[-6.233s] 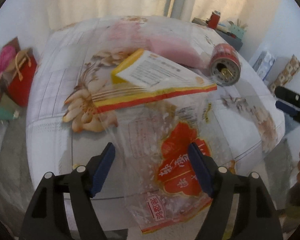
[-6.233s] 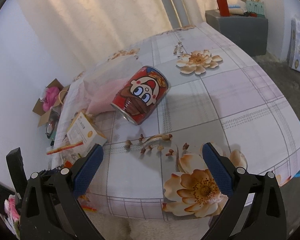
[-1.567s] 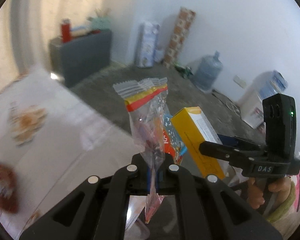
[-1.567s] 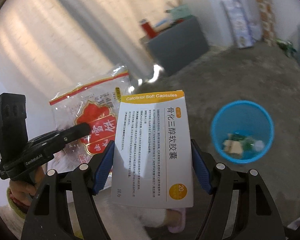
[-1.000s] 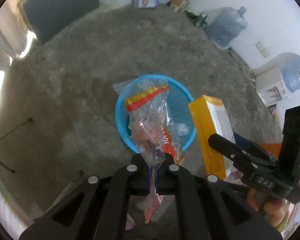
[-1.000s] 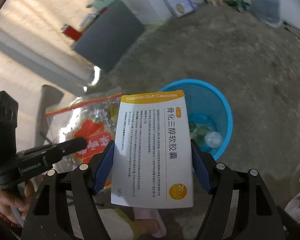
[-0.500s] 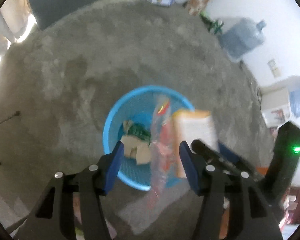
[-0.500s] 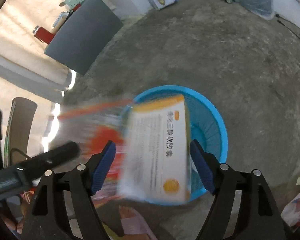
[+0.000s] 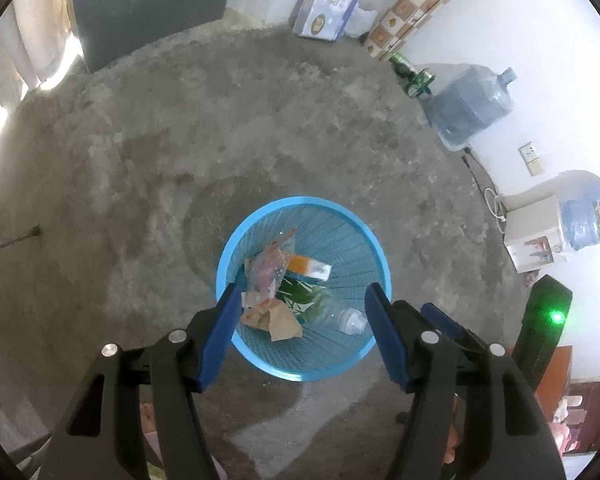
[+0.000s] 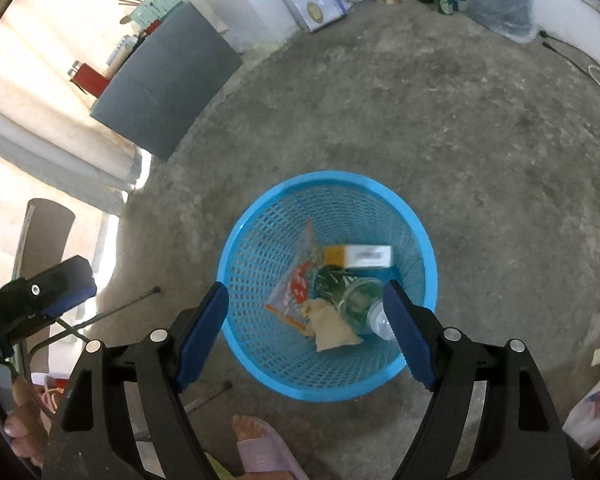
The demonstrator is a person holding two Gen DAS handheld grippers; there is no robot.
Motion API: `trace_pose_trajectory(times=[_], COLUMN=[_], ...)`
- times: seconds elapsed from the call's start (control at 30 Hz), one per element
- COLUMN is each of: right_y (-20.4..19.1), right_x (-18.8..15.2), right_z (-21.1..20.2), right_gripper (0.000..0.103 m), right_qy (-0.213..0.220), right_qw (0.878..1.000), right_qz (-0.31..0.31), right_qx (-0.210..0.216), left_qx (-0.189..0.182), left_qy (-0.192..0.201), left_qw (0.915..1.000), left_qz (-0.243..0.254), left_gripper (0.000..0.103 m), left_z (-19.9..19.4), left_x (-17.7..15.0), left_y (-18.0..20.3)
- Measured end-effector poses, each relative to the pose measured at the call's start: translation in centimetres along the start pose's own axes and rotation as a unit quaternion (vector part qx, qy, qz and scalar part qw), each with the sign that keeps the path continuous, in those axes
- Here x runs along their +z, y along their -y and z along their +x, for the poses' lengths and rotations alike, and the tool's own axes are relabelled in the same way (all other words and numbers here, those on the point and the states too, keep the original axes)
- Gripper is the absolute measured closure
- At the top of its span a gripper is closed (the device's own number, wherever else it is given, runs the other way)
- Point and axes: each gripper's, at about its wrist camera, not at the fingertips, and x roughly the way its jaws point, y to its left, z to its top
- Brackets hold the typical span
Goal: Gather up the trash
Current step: 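Open both tools to drop the bag and box into the wastebasket, then move both tools back over the table toward the remaining trash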
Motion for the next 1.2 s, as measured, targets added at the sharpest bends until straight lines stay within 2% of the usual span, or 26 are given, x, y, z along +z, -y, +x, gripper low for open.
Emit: trace_pose_trajectory(times=[0.2, 0.4, 0.53, 0.67, 0.83, 1.0, 1.13, 1.2], right_y=[-0.5, -2.0, -3.1, -5.2, -7.9, -11.6, -16.0, -18.4], right_x=[-1.9, -5.4, -7.6, -10.0, -12.1, -13.2, -14.0, -14.6], right_z=[-4.1, -9.1, -11.5, -13.9, -16.4, -17.4, -17.9, -17.7], right_gripper=[0.027, 0.027, 0.023, 0.018, 0.014, 0.013, 0.011, 0.01], right_qy=[0.022, 0.044, 0.048, 0.046, 0.055, 0.048, 0.041, 0.031], right_qw=[1.0, 0.998, 0.997, 0.994, 0.989, 0.984, 0.975, 0.97], right_qz=[-0.003, -0.017, -0.029, -0.052, -0.082, -0.109, -0.145, -0.162], right_qx=[0.018, 0.044, 0.058, 0.081, 0.106, 0.135, 0.164, 0.18], left_qx=[-0.033, -0.067, -0.069, -0.07, -0.038, 0.011, 0.06, 0.087], left_qy=[0.041, 0.094, 0.12, 0.154, 0.193, 0.24, 0.274, 0.288], left_qw=[0.9986, 0.9927, 0.989, 0.9841, 0.9801, 0.9706, 0.9569, 0.947], left_qz=[0.006, 0.036, 0.052, 0.055, 0.03, -0.019, -0.076, -0.111], left_gripper=[0.041, 0.041, 0.041, 0.041, 0.038, 0.037, 0.035, 0.035], left_z=[-5.0, -11.6, -16.2, -20.9, -26.3, -31.1, -34.3, -35.7], left_x=[-1.9, -5.7, -9.5, -14.2, -20.7, -27.2, -33.1, -36.0], left_y=[0.7, 2.4, 2.5, 0.6, -4.7, -10.9, -16.6, -19.4])
